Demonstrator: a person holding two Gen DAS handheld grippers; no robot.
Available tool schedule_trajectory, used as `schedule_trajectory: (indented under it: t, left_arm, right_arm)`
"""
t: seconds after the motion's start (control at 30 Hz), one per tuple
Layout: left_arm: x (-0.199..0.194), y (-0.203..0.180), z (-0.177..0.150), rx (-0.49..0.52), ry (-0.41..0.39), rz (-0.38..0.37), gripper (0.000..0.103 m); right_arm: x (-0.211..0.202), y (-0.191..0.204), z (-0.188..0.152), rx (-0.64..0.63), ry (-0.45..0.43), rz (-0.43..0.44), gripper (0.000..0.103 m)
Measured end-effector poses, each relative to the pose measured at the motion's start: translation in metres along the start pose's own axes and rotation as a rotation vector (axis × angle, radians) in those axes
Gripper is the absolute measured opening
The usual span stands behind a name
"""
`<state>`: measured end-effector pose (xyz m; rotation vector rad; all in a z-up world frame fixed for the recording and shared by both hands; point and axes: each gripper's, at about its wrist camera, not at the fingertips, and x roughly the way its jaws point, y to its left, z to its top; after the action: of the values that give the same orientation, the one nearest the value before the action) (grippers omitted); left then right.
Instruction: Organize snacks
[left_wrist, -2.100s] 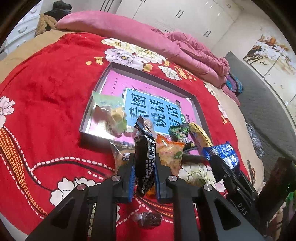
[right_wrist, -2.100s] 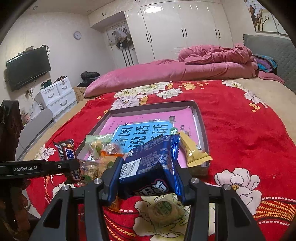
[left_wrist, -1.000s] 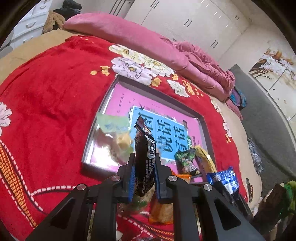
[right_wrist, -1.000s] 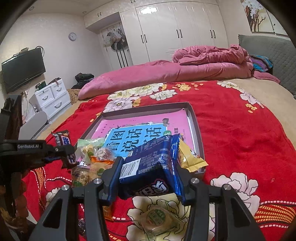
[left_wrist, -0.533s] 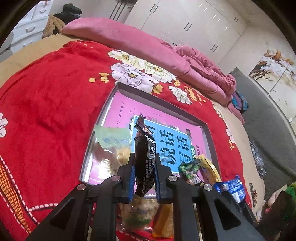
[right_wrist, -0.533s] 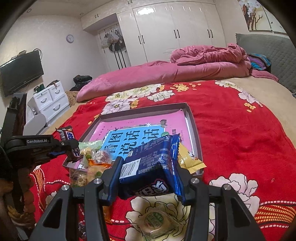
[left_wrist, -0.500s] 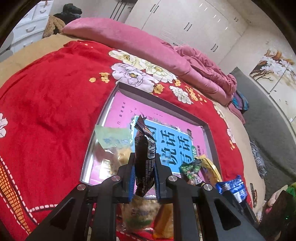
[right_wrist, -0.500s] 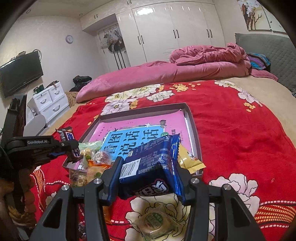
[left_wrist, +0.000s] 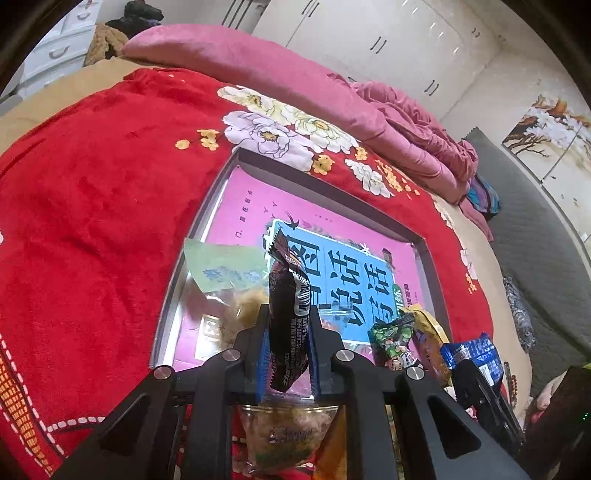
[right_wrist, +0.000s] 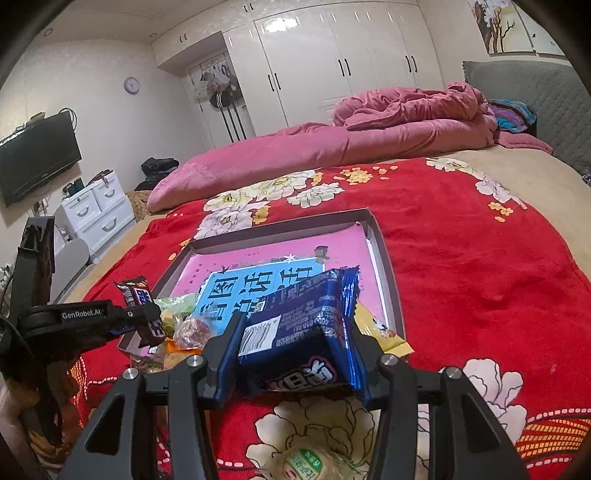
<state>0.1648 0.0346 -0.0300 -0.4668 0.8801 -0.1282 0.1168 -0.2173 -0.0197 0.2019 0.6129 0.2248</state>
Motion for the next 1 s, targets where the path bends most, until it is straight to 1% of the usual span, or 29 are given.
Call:
schedule_trajectory:
  t: [0.3, 0.7, 0.77, 1.0]
  left_arm:
    - [0.007, -0.002, -0.002, 0.01, 0.016, -0.001, 0.017]
    - [0.013, -0.008, -0.003, 0.028, 0.027, -0.007, 0.017]
    - [0.014, -0.01, -0.003, 0.032, 0.029, -0.011, 0.017]
    - [0.02, -0.013, -0.006, 0.04, 0.058, -0.026, 0.017]
  right_arm:
    - [0.009, 0.004, 0.003, -0.003, 0.006, 0.009, 0.05]
    - [0.019, 0.004, 0.006, -0.012, 0.018, -0.01, 0.05]
    - [0.021, 0.005, 0.007, -0.027, 0.019, -0.029, 0.05]
    - [0.026, 0.008, 0.008, -0.043, 0.022, -0.04, 0.05]
